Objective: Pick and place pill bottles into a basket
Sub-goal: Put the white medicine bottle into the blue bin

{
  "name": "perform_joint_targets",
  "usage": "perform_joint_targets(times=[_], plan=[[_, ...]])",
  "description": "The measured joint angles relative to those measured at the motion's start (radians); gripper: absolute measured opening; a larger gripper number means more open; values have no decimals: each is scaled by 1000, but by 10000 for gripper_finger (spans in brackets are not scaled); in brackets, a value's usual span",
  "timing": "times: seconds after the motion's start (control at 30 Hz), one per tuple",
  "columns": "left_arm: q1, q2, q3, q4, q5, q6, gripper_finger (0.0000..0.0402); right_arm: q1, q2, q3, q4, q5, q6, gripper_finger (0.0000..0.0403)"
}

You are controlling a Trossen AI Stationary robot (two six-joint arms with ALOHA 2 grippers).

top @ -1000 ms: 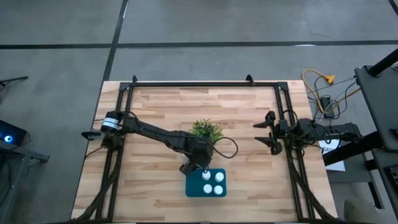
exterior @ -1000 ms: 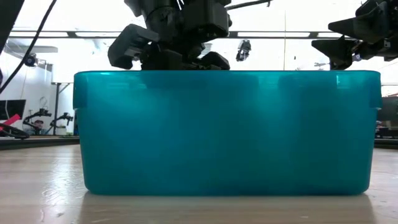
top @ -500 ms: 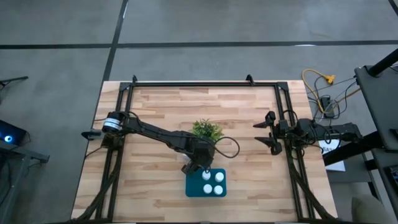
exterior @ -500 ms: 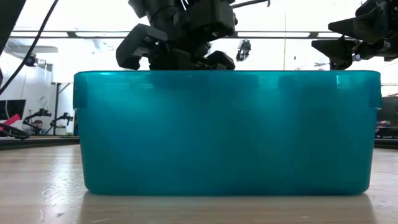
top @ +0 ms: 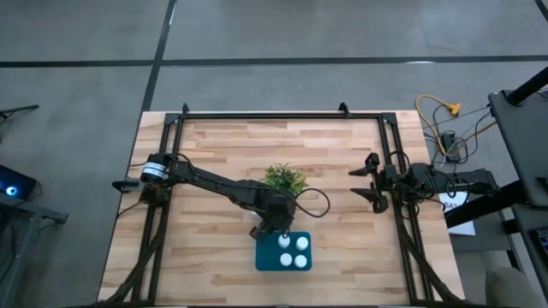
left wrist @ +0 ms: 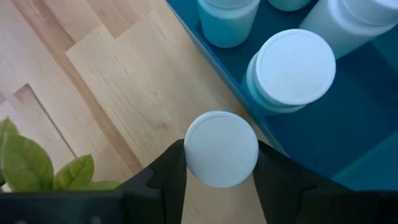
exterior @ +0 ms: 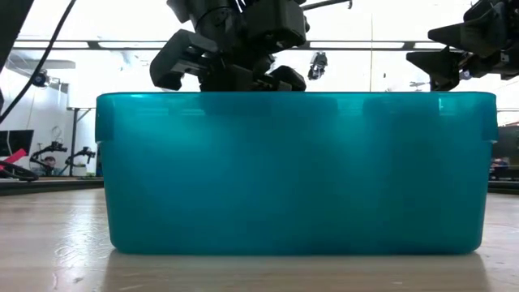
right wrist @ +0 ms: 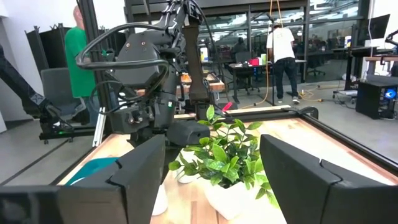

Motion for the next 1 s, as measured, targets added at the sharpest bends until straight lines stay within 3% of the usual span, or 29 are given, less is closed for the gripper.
perform_joint_targets(times=[0.6, 1.0], plan=[[39, -12, 249, -282, -46, -37, 138, 0, 0, 0, 0, 0, 0, 253], [32, -196, 210, -188, 29, -291, 138, 0, 0, 0, 0, -1, 0, 247]])
